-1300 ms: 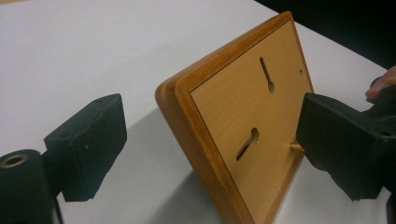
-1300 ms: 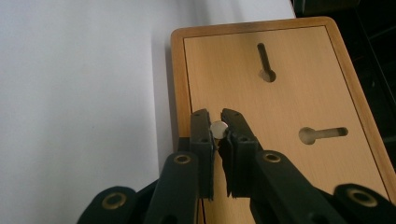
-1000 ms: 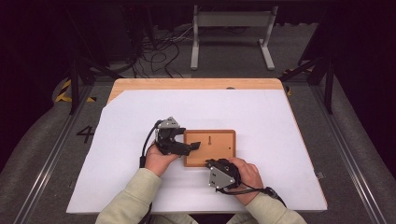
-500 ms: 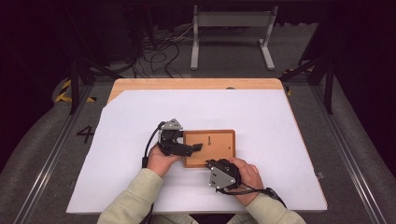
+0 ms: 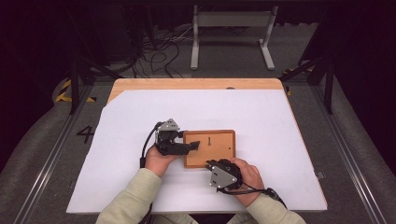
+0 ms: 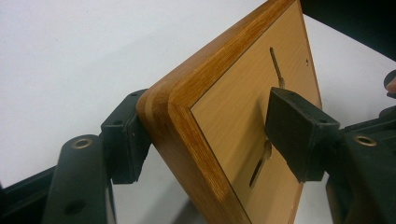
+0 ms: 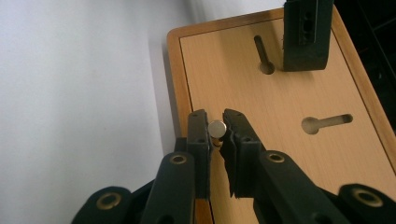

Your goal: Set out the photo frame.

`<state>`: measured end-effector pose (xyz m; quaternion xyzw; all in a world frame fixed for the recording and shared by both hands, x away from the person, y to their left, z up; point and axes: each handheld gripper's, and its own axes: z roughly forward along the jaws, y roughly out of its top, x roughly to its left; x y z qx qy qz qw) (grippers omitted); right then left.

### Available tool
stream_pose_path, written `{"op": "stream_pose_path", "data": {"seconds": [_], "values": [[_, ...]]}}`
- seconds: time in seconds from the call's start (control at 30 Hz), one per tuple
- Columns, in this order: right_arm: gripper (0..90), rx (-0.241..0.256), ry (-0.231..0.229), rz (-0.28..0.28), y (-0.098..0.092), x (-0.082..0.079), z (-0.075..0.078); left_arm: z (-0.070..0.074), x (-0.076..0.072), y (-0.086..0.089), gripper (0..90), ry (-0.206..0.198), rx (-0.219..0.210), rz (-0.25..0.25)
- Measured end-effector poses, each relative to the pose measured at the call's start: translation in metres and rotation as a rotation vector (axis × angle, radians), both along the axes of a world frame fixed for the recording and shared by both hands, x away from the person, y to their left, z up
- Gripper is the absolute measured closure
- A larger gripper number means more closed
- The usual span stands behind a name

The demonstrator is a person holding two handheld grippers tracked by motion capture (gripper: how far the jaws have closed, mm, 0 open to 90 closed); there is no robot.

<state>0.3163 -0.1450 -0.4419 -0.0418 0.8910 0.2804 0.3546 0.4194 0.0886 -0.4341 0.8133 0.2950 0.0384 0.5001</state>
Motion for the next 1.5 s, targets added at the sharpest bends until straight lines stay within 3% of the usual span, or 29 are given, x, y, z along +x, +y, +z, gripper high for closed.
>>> {"op": "stream_pose_path", "data": {"seconds": [0.17,0.4,0.63,0.9,1.1,1.33,1.5], "values": [[75.6,0.015,0.029,0.026,-0.002,-0.003,0.004,0.002,-0.005,0.003,36.4,-0.053,0.004,-0.027],[66.7,0.143,0.126,0.013,-0.012,-0.013,0.015,0.007,-0.015,0.006,39.6,-0.132,0.023,-0.064],[64.8,0.246,0.138,-0.001,-0.034,-0.015,0.037,0.01,-0.024,0.009,43.9,-0.197,0.037,-0.099],[64.9,0.346,0.126,-0.073,-0.065,-0.01,0.054,0.016,-0.039,0.013,49.0,-0.252,0.059,-0.129],[65.1,0.399,0.117,-0.101,-0.078,-0.008,0.063,0.019,-0.05,0.015,52.7,-0.268,0.064,-0.144],[65.1,0.455,0.099,-0.116,-0.09,-0.008,0.076,0.021,-0.062,0.013,52.6,-0.258,0.057,-0.183],[64.9,0.468,0.097,-0.129,-0.095,-0.007,0.078,0.02,-0.067,0.012,52.2,-0.247,0.053,-0.204]]}}
